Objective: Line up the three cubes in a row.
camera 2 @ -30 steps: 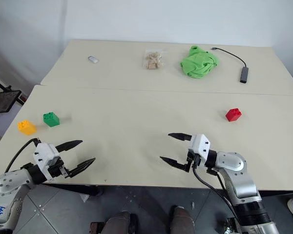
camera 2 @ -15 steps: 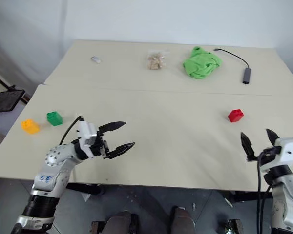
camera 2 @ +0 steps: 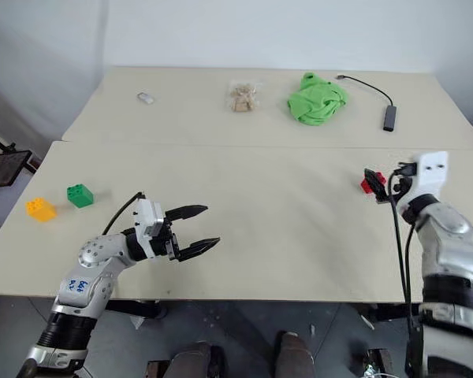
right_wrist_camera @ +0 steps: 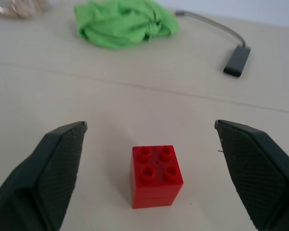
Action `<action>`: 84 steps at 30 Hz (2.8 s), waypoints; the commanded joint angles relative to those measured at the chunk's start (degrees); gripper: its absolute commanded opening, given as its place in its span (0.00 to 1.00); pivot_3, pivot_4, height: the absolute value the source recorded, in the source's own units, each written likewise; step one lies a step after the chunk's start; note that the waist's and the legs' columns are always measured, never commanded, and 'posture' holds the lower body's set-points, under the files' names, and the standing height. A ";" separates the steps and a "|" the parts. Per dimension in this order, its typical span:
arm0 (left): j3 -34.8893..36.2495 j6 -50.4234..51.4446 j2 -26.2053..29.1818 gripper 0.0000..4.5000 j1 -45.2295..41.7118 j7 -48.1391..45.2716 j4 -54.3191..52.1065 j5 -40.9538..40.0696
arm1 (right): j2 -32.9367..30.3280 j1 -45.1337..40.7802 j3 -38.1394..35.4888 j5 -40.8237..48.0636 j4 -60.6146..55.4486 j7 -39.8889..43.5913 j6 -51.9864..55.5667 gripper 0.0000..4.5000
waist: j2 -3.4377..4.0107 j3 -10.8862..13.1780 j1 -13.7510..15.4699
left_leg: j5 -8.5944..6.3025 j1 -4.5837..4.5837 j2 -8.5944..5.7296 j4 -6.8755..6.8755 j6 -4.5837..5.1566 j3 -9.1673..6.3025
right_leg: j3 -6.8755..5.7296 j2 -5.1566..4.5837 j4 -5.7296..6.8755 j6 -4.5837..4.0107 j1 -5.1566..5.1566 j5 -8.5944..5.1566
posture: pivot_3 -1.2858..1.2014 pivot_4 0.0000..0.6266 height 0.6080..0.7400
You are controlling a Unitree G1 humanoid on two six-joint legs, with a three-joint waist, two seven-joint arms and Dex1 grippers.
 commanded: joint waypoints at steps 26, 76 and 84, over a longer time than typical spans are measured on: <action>11.49 1.36 8.86 1.00 16.79 0.57 -7.49 -1.83 | 5.96 -9.23 25.03 -6.86 -3.18 45.95 -8.43 0.33 | 0.04 0.02 -0.76 | -0.04 0.02 0.15 0.08 -0.08 -0.02 | 0.00 0.07 0.11 0.00 -0.06 0.01 | 0.52 0.24 1.00; 29.77 3.49 -11.57 1.00 -1.21 60.30 6.65 8.87 | 5.32 17.32 13.76 9.92 -31.85 43.04 -10.72 0.99 | -0.35 -0.10 0.84 | -0.25 0.00 0.08 0.32 0.07 -0.02 | -0.20 -0.02 0.10 0.07 0.04 0.09 | 0.52 0.24 1.00; 28.13 -1.48 -9.93 0.83 -6.30 58.45 17.41 10.26 | 5.59 21.26 13.86 10.17 -35.01 39.96 -9.39 1.00 | -0.40 -0.11 0.82 | -0.26 -0.04 0.07 0.38 0.10 -0.05 | -0.23 -0.03 0.06 0.11 0.09 0.11 | 0.52 0.24 1.00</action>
